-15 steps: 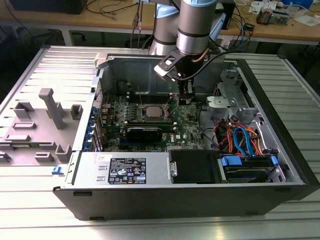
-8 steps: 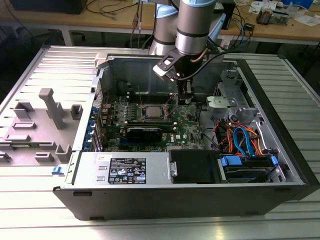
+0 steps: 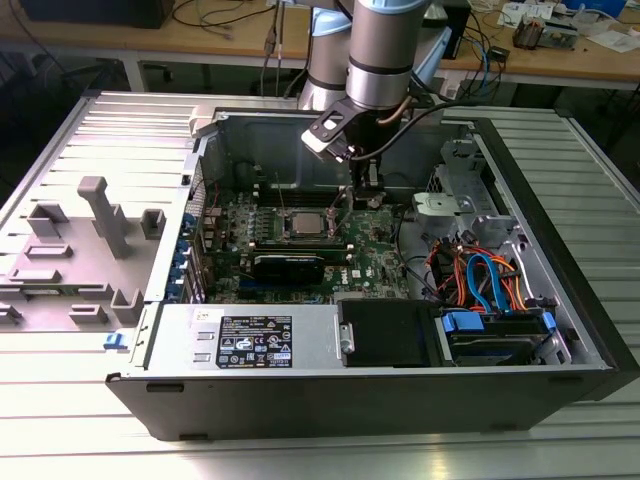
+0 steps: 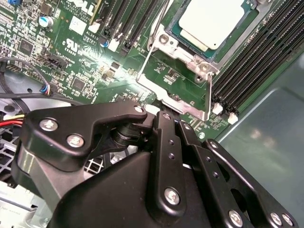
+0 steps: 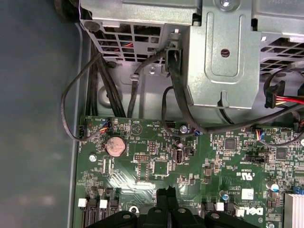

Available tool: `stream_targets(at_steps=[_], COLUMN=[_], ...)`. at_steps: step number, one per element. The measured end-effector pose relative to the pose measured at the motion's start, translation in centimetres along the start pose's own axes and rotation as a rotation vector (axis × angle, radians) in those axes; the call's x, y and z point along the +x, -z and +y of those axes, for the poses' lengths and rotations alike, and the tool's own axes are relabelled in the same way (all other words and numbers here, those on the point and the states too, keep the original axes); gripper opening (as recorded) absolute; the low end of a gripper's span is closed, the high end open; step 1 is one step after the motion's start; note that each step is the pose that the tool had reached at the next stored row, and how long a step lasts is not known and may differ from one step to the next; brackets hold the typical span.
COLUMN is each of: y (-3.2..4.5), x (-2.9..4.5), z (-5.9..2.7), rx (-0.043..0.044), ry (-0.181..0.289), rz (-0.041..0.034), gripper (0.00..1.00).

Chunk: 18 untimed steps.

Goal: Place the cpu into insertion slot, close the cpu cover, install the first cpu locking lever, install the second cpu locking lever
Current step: 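Close the cpu cover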

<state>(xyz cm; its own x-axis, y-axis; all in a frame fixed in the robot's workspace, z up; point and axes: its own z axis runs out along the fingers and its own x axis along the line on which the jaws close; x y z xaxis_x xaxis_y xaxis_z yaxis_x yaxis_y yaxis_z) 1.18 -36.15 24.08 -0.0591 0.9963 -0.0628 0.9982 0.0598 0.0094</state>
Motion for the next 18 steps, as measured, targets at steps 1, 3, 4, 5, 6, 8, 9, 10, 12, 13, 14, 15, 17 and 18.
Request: stream_targets(at_steps=[1, 3, 4, 5, 6, 8, 9, 10, 12, 13, 14, 15, 17, 18], y=[0.0, 0.0, 0.0, 0.0, 0.0, 0.01, 0.01, 0.01, 0.01, 0.01, 0.01, 0.01, 0.01, 0.0], x=[0.0, 0.01, 0.02, 0.02, 0.03, 0.04, 0.05, 0.05, 0.06, 0.06, 0.07, 0.07, 0.08, 0.09], z=[-0.07, -0.19, -0.28, -0.35, -0.45, -0.72, -0.79, -0.86, -1.01, -1.08, -1.13, -1.19, -1.36, -1.54], rx=[0.0, 0.0, 0.0, 0.0, 0.0, 0.0, 0.0, 0.0, 0.0, 0.0, 0.0, 0.0, 0.0001, 0.0], ry=[0.0, 0.0, 0.0, 0.0, 0.0, 0.0, 0.0, 0.0, 0.0, 0.0, 0.0, 0.0, 0.0, 0.0], rz=[0.0, 0.0, 0.0, 0.0, 0.0001, 0.0, 0.0, 0.0001, 0.0, 0.0, 0.0, 0.0, -0.0001, 0.0], gripper=[0.11, 0.11, 0.11, 0.11, 0.11, 0.11, 0.11, 0.11, 0.11, 0.11, 0.11, 0.11, 0.11, 0.11])
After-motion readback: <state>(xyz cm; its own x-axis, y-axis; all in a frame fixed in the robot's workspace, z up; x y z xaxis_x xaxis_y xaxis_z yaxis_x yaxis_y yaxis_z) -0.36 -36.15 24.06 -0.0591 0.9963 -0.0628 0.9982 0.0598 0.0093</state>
